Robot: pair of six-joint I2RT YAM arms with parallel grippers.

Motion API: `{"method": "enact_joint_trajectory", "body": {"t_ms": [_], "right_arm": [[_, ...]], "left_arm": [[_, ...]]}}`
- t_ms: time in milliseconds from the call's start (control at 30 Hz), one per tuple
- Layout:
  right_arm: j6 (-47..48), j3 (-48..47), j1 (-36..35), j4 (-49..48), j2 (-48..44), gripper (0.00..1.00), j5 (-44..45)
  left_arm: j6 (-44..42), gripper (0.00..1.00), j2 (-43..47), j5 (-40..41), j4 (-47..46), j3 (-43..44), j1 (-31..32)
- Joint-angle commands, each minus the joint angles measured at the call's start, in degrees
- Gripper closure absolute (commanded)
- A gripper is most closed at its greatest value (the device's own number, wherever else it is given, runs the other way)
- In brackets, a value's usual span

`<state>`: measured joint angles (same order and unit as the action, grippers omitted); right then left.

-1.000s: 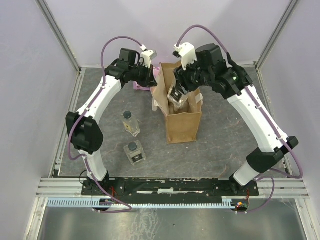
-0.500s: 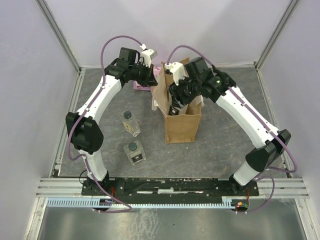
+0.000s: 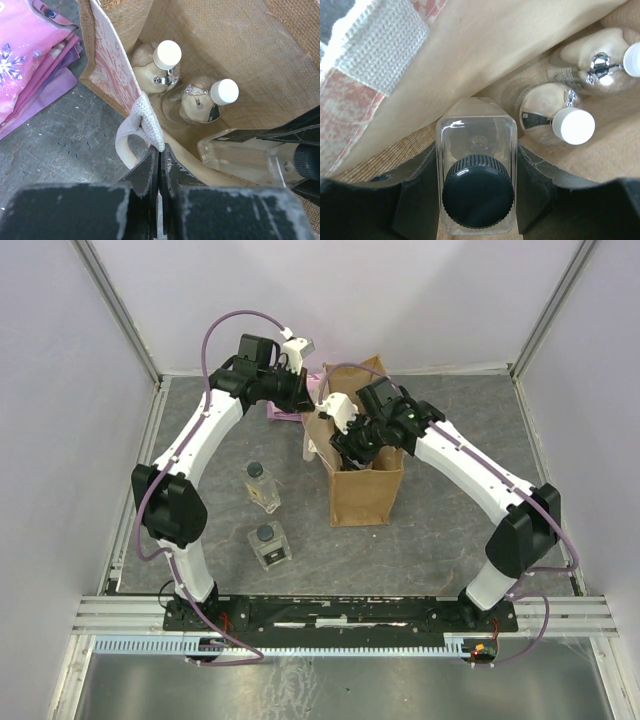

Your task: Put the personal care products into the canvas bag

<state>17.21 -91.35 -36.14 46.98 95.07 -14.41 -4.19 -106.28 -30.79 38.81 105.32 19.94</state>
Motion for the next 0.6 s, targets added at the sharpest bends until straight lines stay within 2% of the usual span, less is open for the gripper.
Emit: {"method": "enact_joint_trajectory", "body": {"t_ms": [0, 400, 567], "right_arm": [[7.36, -3.24, 0.18, -7.05, 0.91, 1.0, -0.36], [14.22, 2.72, 2.36, -17.68, 2.89, 1.0, -1.38], [15.11, 3.3, 3.47, -18.31, 4.1, 1.0, -1.02]], "left_arm": [[-2.39, 0.97, -0.09, -2.48, -2.6, 4.04, -0.54], [-2.45, 0.97, -0.32, -2.16, -2.44, 4.54, -0.78], [-2.31, 0.97, -0.67, -1.86, -2.45, 4.92, -0.86]]}}
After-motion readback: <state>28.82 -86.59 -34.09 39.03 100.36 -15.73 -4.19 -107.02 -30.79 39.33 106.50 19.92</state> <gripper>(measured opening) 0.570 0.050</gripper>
